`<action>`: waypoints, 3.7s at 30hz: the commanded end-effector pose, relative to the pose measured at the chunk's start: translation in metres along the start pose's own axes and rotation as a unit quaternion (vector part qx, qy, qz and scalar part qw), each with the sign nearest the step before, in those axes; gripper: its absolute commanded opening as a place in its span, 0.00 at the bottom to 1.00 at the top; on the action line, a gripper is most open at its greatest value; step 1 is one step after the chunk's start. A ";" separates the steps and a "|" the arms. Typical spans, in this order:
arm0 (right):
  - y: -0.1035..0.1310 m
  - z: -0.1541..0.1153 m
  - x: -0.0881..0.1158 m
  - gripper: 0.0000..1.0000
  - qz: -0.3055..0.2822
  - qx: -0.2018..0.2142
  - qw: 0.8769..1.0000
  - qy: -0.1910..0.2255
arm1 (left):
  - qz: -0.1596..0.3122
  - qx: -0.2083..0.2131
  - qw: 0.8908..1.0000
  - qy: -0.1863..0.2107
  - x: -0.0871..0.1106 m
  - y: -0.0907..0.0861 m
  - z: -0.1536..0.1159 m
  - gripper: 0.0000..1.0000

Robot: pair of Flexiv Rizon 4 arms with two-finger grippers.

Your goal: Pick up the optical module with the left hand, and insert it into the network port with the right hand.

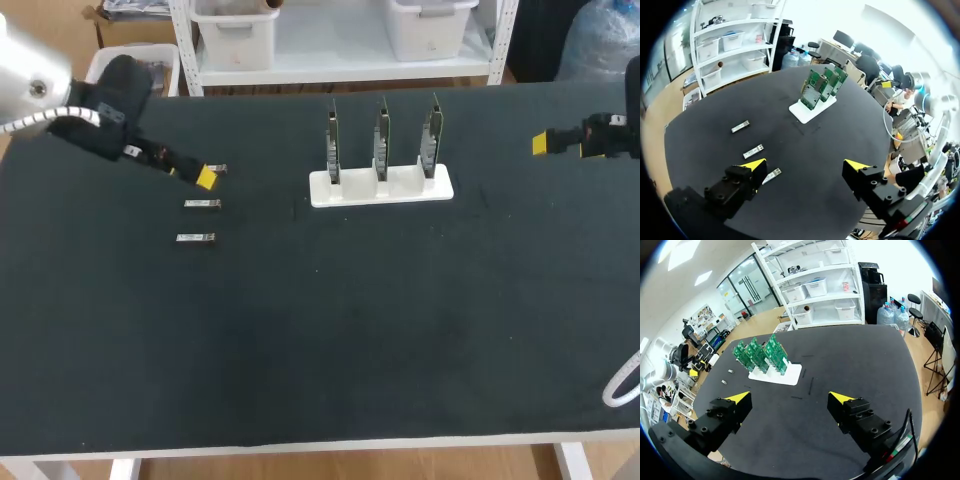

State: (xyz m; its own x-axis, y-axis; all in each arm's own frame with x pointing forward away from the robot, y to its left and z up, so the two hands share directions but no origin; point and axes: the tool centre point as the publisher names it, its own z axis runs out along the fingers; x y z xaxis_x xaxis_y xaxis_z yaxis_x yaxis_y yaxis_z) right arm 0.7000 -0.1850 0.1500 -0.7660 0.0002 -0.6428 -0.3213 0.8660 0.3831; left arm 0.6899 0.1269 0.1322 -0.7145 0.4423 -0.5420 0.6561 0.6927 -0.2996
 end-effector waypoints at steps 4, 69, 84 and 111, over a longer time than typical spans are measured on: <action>0.000 0.000 0.000 1.00 0.000 0.000 1.000 0.000 | 0.006 -0.007 1.000 0.014 -0.002 0.005 -0.004 1.00; 0.000 0.000 0.000 1.00 0.000 0.000 1.000 0.000 | 0.041 0.071 0.993 0.087 -0.004 -0.002 0.000 1.00; 0.000 0.000 0.000 1.00 0.000 0.000 1.000 0.000 | 0.041 0.071 0.993 0.087 -0.004 -0.002 0.000 1.00; 0.000 0.000 0.000 1.00 0.000 0.000 1.000 0.000 | 0.131 -0.013 0.986 0.103 -0.004 -0.011 -0.019 1.00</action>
State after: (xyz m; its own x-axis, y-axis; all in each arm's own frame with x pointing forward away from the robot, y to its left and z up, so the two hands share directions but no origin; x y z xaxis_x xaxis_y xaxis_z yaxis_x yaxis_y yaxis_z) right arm 0.7000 -0.1849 0.1501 -0.7660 0.0000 -0.6428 -0.3215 0.8660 0.3831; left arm 0.6898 0.1343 0.1593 -0.5633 0.7144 -0.4152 0.8209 0.5411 -0.1828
